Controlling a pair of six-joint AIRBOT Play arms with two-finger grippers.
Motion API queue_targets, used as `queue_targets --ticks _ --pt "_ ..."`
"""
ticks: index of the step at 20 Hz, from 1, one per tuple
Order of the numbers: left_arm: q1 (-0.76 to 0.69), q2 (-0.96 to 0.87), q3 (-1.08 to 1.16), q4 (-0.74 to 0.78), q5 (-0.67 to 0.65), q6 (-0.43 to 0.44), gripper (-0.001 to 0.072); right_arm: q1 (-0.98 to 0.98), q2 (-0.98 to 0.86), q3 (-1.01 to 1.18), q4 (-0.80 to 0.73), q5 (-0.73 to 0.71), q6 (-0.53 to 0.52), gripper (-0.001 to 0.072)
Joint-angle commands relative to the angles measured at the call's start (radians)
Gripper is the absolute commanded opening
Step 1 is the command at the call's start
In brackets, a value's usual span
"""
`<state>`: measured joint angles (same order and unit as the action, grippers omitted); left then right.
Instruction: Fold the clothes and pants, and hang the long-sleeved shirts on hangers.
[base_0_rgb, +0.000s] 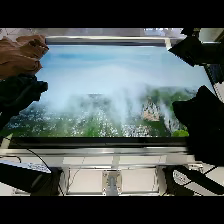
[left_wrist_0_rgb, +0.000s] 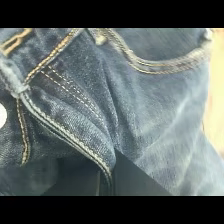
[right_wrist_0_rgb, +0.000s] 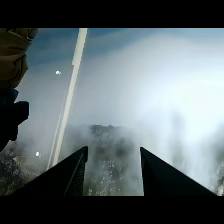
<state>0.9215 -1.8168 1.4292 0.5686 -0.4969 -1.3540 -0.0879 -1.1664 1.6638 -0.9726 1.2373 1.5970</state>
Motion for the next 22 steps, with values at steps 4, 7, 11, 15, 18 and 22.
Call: queue_targets --ticks 4,7,11,15,18,22 --pt "-0.048 0.303 0.008 -0.002 -0.197 0.229 0.0013 0.006 0.005 0.08 -0.117 0.082 -0.055 0.039" --pt "-0.179 0.57 0.008 -0.002 -0.255 0.282 0.0013 0.006 0.005 0.241 -0.317 0.222 -0.114 0.039" --pt "-0.542 0.772 0.008 -0.001 -0.372 0.243 0.0013 0.006 0.015 0.413 -0.591 0.284 -0.234 0.039" --pt "-1.126 0.746 -0.006 0.076 -0.378 0.176 0.0013 0.006 0.023 0.4 -0.735 0.257 -0.31 0.039" --pt "-1.576 0.603 -0.018 0.278 -0.323 0.042 0.0014 -0.031 0.022 0.341 -0.759 0.198 -0.325 0.039" --pt "-1.938 0.311 -0.018 0.31 -0.043 0.029 0.0013 -0.22 -0.015 0.333 -0.692 0.138 -0.322 0.039"
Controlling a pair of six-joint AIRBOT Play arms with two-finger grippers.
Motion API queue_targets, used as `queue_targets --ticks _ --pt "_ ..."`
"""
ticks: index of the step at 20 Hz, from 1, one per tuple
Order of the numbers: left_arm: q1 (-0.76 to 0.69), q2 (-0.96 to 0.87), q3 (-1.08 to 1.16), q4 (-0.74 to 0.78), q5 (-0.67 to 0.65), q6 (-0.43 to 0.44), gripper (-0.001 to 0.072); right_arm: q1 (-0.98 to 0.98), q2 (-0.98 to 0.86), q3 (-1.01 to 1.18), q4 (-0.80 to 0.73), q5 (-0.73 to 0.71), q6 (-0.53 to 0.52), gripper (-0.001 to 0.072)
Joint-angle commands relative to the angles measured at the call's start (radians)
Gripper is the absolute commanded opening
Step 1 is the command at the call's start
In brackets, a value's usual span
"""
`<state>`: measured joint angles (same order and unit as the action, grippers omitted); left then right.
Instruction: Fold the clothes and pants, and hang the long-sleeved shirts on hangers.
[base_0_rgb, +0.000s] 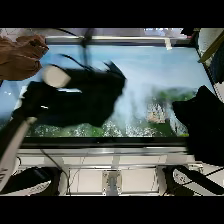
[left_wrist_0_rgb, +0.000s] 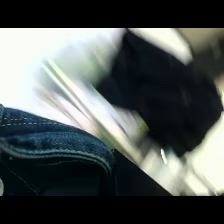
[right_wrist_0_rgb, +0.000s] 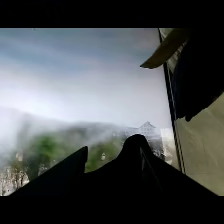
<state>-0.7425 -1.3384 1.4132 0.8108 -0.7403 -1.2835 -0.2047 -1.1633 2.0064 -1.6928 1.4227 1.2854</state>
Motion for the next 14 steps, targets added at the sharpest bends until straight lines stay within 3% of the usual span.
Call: queue_targets --ticks 1,3,4,6,9,10,11,12,14 --pt "-0.316 -0.231 0.0 0.063 0.299 -0.042 0.0013 -0.159 -0.031 -0.01 0.091 -0.055 -0.004 0.039" --pt "-0.34 -0.33 0.025 0.05 0.408 -0.041 0.0015 -0.272 -0.067 -0.01 0.26 -0.046 0.004 0.039" --pt "-0.321 -0.352 0.04 0.05 0.412 -0.041 0.0052 -0.313 -0.087 -0.01 0.332 -0.033 0.004 0.039" --pt "-0.232 -0.337 0.051 0.053 0.41 -0.042 0.0654 -0.364 -0.13 -0.01 0.426 0.005 0.003 0.039" --pt "0.046 -0.22 0.052 0.072 0.28 -0.054 0.0633 -0.371 -0.164 -0.094 0.521 0.018 -0.011 0.039" --pt "0.163 -0.172 0.052 0.092 0.184 -0.092 0.053 -0.37 -0.16 -0.169 0.587 0.026 -0.046 0.0391" --pt "0.288 -0.124 0.051 0.132 0.074 -0.133 0.0475 -0.368 -0.154 -0.269 0.653 0.037 -0.084 0.039" --pt "0.423 -0.073 0.045 0.185 -0.044 -0.189 0.0475 -0.363 -0.143 -0.387 0.701 0.039 -0.12 0.0391" --pt "0.667 0.043 -0.011 0.27 -0.224 -0.216 0.0475 -0.344 -0.125 -0.618 0.72 0.053 -0.172 0.0391"
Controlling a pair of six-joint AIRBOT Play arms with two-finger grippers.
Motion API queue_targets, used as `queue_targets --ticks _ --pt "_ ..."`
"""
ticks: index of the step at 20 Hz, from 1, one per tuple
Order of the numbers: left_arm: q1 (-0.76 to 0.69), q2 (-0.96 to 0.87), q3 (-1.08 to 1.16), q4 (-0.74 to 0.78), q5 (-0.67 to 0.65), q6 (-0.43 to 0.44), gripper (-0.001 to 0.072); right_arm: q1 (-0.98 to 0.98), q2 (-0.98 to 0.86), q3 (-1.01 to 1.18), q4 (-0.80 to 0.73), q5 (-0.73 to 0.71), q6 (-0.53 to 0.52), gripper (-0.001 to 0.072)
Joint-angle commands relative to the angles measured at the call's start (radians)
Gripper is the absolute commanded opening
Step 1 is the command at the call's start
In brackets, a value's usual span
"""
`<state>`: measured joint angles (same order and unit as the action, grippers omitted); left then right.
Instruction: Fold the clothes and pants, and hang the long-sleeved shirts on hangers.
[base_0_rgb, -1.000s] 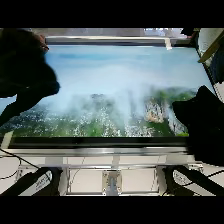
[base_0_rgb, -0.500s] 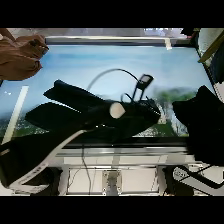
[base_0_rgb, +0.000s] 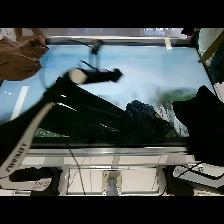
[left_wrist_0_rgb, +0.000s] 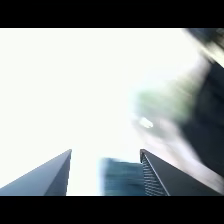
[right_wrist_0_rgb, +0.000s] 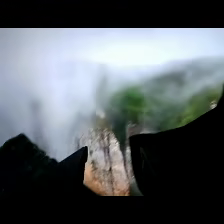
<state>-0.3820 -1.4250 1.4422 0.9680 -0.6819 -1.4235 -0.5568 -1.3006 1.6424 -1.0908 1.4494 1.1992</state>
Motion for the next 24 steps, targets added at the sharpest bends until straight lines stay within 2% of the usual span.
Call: queue_targets --ticks 1,6,9,10,11,14,19,20,21,22,23,24 --pt "0.41 0.198 -0.1 0.138 -0.328 -0.08 0.0475 0.017 0.014 -0.344 0.108 0.036 -0.111 0.039" --pt "0.842 0.571 -0.589 0.188 -0.373 -0.08 0.0476 0.034 0.003 -0.596 0.073 0.052 -0.172 0.0393" --pt "1.033 0.678 -0.768 0.187 -0.374 -0.08 0.0476 0.108 -0.072 -0.635 0.069 0.053 -0.204 0.0395" --pt "1.084 0.698 -0.793 0.187 -0.374 -0.08 0.0476 0.135 -0.106 -0.635 0.067 0.053 -0.216 0.0427" --pt "1.122 0.708 -0.804 0.187 -0.375 -0.08 0.0476 0.156 -0.135 -0.635 0.063 0.053 -0.224 0.0464" --pt "1.191 0.709 -0.804 0.185 -0.377 -0.08 0.0476 0.193 -0.206 -0.635 0.055 0.06 -0.233 0.0464" --pt "1.194 0.702 -0.804 0.184 -0.352 -0.08 0.0476 0.26 -0.229 -0.634 0.06 0.031 -0.309 0.0443" --pt "1.194 0.691 -0.805 0.184 -0.352 -0.081 0.0476 0.269 -0.229 -0.632 0.06 0.048 -0.333 0.0346" --pt "1.194 0.676 -0.805 0.184 -0.355 -0.089 0.0476 0.272 -0.229 -0.622 0.06 0.078 -0.36 0.0158" --pt "1.194 0.654 -0.805 0.183 -0.354 -0.129 0.0482 0.271 -0.229 -0.603 0.059 0.113 -0.374 0.004" --pt "1.194 0.629 -0.805 0.183 -0.347 -0.162 0.0515 0.269 -0.228 -0.574 0.053 0.151 -0.372 0.004" --pt "1.194 0.601 -0.805 0.183 -0.325 -0.167 0.0518 0.27 -0.228 -0.538 0.041 0.193 -0.365 0.004"
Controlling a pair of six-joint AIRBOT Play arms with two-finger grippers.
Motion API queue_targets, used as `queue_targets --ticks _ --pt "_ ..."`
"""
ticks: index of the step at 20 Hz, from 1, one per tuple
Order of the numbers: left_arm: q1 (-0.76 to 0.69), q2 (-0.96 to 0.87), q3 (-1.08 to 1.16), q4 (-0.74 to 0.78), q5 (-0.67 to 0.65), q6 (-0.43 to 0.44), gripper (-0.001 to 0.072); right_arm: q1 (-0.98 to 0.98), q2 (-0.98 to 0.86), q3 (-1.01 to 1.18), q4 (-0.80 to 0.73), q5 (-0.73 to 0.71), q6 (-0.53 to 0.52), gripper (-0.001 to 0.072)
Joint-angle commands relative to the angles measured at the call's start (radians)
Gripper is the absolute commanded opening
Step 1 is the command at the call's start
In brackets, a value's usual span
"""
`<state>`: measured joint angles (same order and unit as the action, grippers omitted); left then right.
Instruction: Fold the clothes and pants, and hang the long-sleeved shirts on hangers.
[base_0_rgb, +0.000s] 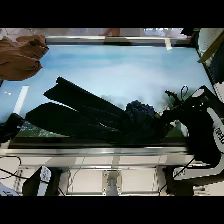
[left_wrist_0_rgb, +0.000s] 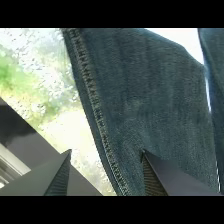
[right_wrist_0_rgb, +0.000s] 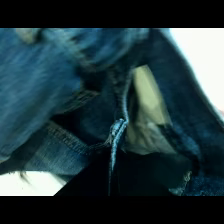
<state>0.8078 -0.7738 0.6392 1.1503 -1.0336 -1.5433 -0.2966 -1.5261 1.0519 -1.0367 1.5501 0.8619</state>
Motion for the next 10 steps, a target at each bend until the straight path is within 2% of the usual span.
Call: queue_targets --ticks 1,4,7,9,10 --pt "0.005 -0.074 -0.002 0.001 0.054 -0.048 0.0519 0.009 -0.002 0.097 -0.019 0.128 -0.001 0.004" --pt "0.052 -0.148 -0.001 0.0 0.16 -0.111 0.0526 0.01 0.022 0.225 -0.025 0.161 0.08 0.004" --pt "0.127 -0.256 -0.001 -0.003 0.223 -0.106 0.0523 0.01 0.07 0.299 -0.022 0.158 0.144 0.004" --pt "0.142 -0.364 -0.001 -0.117 0.254 -0.035 0.051 0.01 0.108 0.307 -0.022 0.159 0.194 0.004" --pt "0.142 -0.41 -0.001 -0.236 0.278 0.051 0.0493 0.01 0.127 0.307 -0.022 0.16 0.222 0.0039"
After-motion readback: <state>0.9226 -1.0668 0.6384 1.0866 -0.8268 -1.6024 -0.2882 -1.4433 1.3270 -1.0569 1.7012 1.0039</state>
